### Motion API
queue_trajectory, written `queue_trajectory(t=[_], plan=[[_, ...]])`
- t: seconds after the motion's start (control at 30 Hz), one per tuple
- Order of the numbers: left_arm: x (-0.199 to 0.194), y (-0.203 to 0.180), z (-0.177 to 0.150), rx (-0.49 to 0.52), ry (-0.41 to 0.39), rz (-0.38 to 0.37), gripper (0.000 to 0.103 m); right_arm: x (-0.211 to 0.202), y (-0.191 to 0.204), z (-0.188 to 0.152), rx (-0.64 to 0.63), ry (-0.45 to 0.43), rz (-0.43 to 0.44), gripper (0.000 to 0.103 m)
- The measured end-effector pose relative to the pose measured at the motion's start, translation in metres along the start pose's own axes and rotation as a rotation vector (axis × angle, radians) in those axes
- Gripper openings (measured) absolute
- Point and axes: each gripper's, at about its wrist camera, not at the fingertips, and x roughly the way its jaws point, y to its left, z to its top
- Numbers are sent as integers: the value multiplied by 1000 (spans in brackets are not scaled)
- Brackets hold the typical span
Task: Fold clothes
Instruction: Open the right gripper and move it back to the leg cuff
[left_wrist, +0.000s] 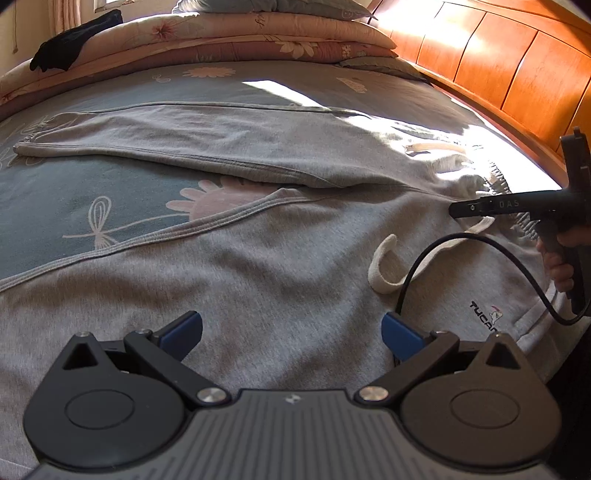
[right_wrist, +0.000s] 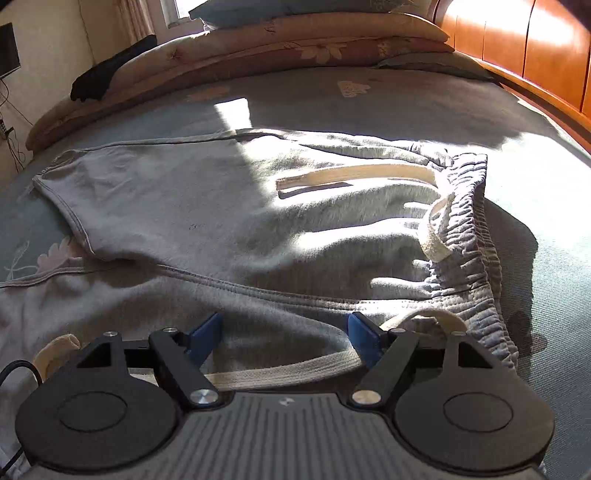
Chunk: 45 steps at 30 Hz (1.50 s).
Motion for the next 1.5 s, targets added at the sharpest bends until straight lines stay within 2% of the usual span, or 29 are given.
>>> queue_trajectory(t=[0.1,0.13,0.17,0.23,0.3,0.37,0.5,0.63,0.73,0.87,0.93,1.03,1.17,1.3,1.37,1.4,1.5], plan=[[16,19,-5,-65,67,46,102,-24,-6,-3,89,-27,-2,80],[19,25,-7,-91,75,49,102,-36,-4,-5,109,-43,-4,84],[17,27,-9,-93,51,41,102,-48,1,-8,107,-62,7,86],[16,29,-12,-87,37,29,102,-68,15,-17,71,-106,57,98],[16,28,-15,-74,21,30,102,-70,29,-29,22,-100,61,101],[15,27,-17,-50,11,31,102,-72,43,-41,-28,-94,63,101],[13,30,-19,-41,-4,7,102,-48,48,-60,-6,12,17,101],[10,41,-19,-80,-16,-48,102,-45,45,-73,26,-29,11,103],[10,43,-18,-57,-2,-66,102,-44,43,-74,25,-31,17,103],[13,32,-20,43,16,-32,102,-45,42,-77,13,-41,23,103],[13,28,-22,81,17,-18,102,-45,47,-79,-42,-35,9,103],[10,31,-24,77,8,-24,102,-45,57,-87,-123,-59,-31,103],[-3,45,-20,41,-21,12,102,-50,59,-94,-115,-101,-49,103],[-25,69,-1,49,-149,68,102,-59,63,-85,-109,-74,-49,103],[-28,84,16,35,-196,89,102,-72,66,-69,-101,-118,-19,103],[-28,94,26,16,-219,101,102,-78,69,-54,-107,-133,1,103],[-21,122,60,-70,-273,147,102,-95,88,6,-200,-218,-16,103]])
